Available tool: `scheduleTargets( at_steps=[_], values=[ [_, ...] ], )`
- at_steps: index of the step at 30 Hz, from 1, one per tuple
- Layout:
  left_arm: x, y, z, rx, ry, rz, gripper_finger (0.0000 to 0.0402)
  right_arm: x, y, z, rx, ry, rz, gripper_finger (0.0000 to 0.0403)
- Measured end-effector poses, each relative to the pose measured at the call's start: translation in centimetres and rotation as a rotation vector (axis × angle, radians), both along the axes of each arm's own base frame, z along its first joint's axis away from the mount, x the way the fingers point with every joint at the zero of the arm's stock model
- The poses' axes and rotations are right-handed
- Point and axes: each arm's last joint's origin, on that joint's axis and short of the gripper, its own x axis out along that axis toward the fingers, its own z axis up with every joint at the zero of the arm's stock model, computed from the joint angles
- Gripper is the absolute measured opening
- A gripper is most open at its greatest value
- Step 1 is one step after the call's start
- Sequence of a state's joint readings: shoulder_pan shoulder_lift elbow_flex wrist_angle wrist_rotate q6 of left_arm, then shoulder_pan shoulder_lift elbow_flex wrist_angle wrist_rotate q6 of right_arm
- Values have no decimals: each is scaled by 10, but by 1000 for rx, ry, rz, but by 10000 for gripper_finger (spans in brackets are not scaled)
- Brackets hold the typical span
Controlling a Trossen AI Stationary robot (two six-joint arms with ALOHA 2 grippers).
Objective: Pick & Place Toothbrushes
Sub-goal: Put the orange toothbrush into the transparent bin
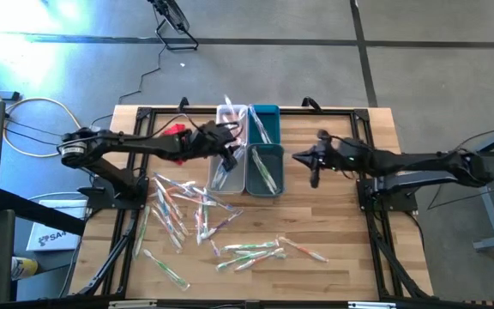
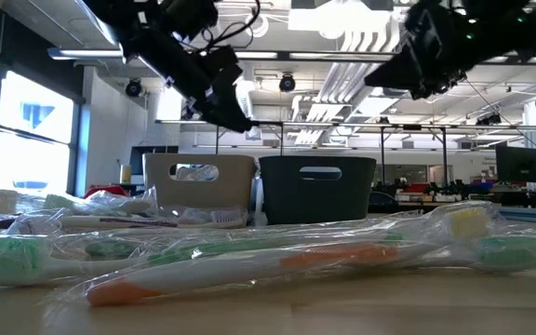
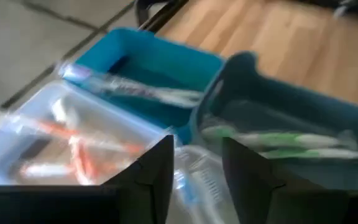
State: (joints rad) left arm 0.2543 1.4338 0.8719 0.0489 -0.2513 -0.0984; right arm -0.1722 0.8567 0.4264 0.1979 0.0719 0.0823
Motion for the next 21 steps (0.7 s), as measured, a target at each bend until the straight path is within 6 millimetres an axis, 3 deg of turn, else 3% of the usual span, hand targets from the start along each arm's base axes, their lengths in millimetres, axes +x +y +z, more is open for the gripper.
scheduleTargets(
  at_steps=[4,11,21],
  values=[
    [5,-11,4,48,-25,-52,87,-20,4,-12,-23,-161,4,3],
    [6,-15,5,44,-44,-54,32,-38,8,-40,-4,-217,45,3],
    [7,-17,5,47,-41,-69,6,-49,11,-68,23,-248,72,4]
  ],
)
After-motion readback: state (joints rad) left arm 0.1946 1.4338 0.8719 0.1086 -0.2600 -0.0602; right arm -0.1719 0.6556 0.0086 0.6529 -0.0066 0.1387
